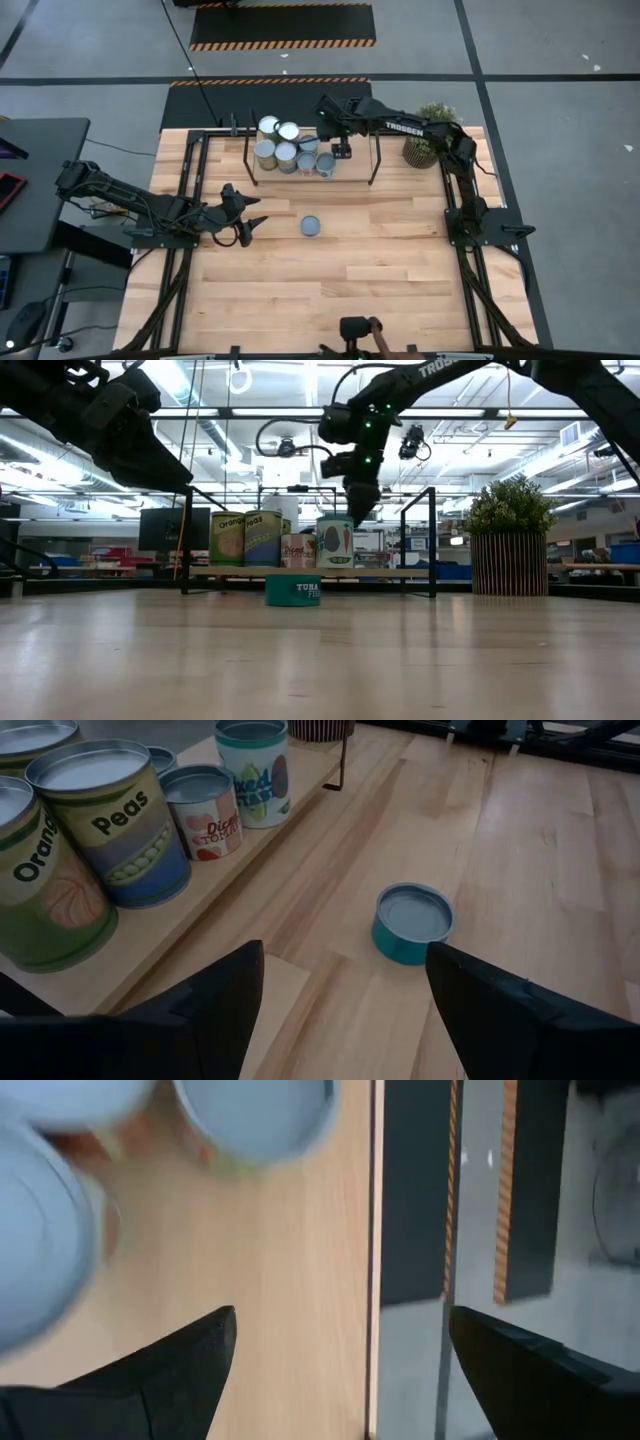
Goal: Pick and place cans onto a shelf
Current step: Put the canned mixed vegetables on the shelf
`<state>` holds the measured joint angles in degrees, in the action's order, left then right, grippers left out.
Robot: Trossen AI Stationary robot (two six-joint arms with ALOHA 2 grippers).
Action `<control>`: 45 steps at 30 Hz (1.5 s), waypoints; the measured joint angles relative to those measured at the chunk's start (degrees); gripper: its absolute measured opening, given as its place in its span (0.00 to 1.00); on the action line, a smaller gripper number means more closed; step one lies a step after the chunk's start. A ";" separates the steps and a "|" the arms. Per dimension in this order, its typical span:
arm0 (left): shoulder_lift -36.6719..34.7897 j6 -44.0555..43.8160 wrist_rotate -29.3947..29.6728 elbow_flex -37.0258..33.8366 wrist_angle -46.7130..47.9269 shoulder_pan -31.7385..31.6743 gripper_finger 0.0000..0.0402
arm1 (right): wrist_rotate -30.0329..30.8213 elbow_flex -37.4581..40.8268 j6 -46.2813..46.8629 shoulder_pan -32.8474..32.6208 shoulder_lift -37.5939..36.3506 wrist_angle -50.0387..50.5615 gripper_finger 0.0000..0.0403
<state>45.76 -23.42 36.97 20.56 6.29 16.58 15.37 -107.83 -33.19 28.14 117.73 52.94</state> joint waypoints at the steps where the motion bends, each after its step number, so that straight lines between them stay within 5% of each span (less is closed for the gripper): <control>1: 0.00 0.00 -0.04 0.00 0.01 0.00 0.71 | 0.23 0.00 1.02 0.04 -0.08 1.47 0.93; 11: 0.01 -1.51 -1.40 0.00 0.04 0.00 0.71 | -3.31 0.13 15.45 -2.40 -0.22 14.81 0.93; 19: -0.01 -3.43 -7.18 0.00 1.11 0.04 0.71 | 2.94 4.94 18.41 -6.96 -0.54 11.62 0.93; 45: 0.01 -9.07 -7.08 0.00 4.69 0.04 0.71 | 9.16 9.49 21.05 -10.14 -1.92 1.52 0.93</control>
<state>45.78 -32.49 29.89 20.56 10.98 16.62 24.52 -98.35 -12.14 18.00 115.81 54.46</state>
